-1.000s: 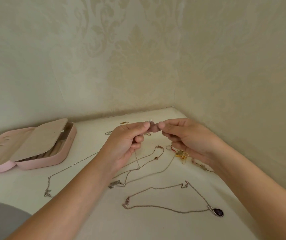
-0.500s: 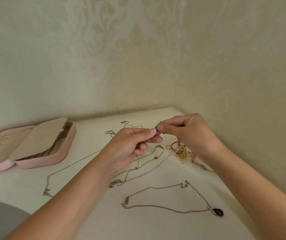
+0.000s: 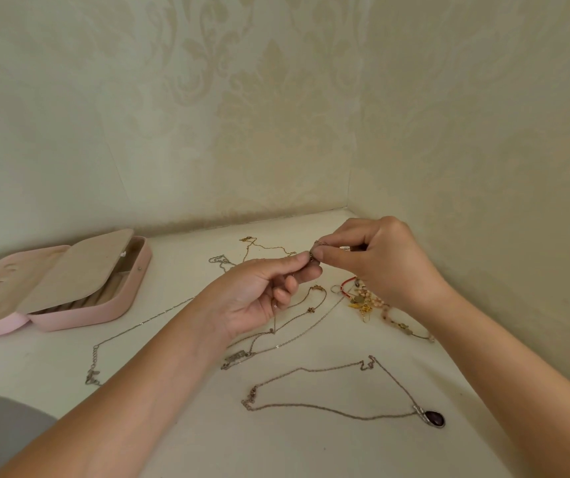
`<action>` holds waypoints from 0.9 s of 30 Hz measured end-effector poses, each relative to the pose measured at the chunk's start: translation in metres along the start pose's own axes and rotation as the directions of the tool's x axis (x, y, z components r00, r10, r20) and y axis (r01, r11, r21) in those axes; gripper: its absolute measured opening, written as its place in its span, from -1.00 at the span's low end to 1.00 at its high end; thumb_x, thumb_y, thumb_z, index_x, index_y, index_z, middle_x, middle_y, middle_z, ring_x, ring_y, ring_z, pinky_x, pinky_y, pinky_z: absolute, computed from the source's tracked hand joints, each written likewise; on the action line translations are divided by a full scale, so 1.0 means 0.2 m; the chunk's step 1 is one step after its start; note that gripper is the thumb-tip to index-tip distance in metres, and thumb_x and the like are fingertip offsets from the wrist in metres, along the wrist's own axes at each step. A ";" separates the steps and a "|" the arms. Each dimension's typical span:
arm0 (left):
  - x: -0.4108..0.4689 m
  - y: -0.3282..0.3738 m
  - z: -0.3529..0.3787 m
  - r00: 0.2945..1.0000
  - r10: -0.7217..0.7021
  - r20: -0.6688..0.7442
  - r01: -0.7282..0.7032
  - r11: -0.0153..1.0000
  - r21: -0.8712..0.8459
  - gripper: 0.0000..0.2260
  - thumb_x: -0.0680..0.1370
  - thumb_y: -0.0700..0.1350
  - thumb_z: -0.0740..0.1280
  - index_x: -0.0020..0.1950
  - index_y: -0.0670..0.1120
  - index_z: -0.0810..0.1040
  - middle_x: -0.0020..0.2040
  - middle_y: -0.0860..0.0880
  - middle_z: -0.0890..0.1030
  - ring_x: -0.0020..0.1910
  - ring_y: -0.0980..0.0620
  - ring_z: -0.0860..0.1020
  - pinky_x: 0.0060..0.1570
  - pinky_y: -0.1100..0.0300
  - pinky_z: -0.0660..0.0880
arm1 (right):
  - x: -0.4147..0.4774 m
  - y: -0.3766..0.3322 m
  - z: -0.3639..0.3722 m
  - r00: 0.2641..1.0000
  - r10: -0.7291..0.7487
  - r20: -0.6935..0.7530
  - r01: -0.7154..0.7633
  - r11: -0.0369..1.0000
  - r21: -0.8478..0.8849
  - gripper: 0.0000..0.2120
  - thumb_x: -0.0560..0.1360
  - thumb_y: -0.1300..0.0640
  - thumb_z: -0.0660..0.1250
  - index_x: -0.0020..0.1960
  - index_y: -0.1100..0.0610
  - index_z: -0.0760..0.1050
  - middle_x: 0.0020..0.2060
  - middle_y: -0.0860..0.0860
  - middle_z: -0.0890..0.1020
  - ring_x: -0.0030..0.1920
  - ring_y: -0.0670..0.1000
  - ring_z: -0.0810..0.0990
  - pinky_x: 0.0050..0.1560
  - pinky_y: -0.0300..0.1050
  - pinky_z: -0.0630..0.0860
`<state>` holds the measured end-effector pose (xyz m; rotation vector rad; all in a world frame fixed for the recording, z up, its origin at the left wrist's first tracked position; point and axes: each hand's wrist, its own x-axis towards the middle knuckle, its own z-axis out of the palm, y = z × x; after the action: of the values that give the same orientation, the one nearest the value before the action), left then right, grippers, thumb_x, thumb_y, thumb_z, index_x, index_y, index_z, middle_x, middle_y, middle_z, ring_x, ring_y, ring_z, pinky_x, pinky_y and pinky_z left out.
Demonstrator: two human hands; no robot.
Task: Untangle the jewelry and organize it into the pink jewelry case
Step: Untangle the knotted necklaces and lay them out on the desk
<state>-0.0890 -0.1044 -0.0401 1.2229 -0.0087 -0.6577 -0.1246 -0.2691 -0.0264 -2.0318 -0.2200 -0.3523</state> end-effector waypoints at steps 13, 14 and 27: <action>0.00 0.00 -0.01 0.998 0.064 -0.026 -0.061 0.993 0.106 -0.94 0.34 -0.26 0.41 -0.30 -0.19 0.69 -0.30 -0.09 0.68 -0.54 0.22 0.48 -0.56 0.45 0.38 | 0.00 -0.03 -0.06 0.993 0.095 0.074 -0.081 0.982 -0.171 -0.97 0.45 0.07 0.46 -0.15 0.01 0.67 -0.56 -0.27 0.52 -0.57 -0.19 0.36 -0.52 -0.42 0.25; 0.00 0.00 -0.01 0.994 0.107 -0.034 -0.101 0.984 0.145 -0.93 0.39 -0.27 0.41 -0.26 -0.19 0.69 -0.29 -0.09 0.68 -0.52 0.21 0.49 -0.55 0.43 0.39 | 0.00 -0.04 -0.08 0.987 0.127 0.095 -0.107 0.977 -0.185 -0.95 0.46 0.07 0.44 -0.14 0.03 0.66 -0.64 -0.28 0.45 -0.60 -0.20 0.36 -0.55 -0.43 0.24; -0.05 -0.07 0.01 0.660 0.745 0.092 -0.558 0.406 0.724 -0.79 0.53 -0.25 0.37 -0.13 0.06 0.67 -0.25 0.08 0.69 -0.38 0.10 0.62 -0.39 0.27 0.52 | 0.00 -0.02 -0.13 0.945 0.175 0.277 -0.127 0.975 -0.182 -0.85 0.54 0.12 0.34 -0.10 -0.03 0.69 -0.41 -0.16 0.58 -0.46 -0.21 0.43 -0.40 -0.40 0.33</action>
<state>-0.1044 -0.1039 -0.0481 1.8829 -0.5792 0.2896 -0.1292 -0.2913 -0.0113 -2.2423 -0.2198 0.0297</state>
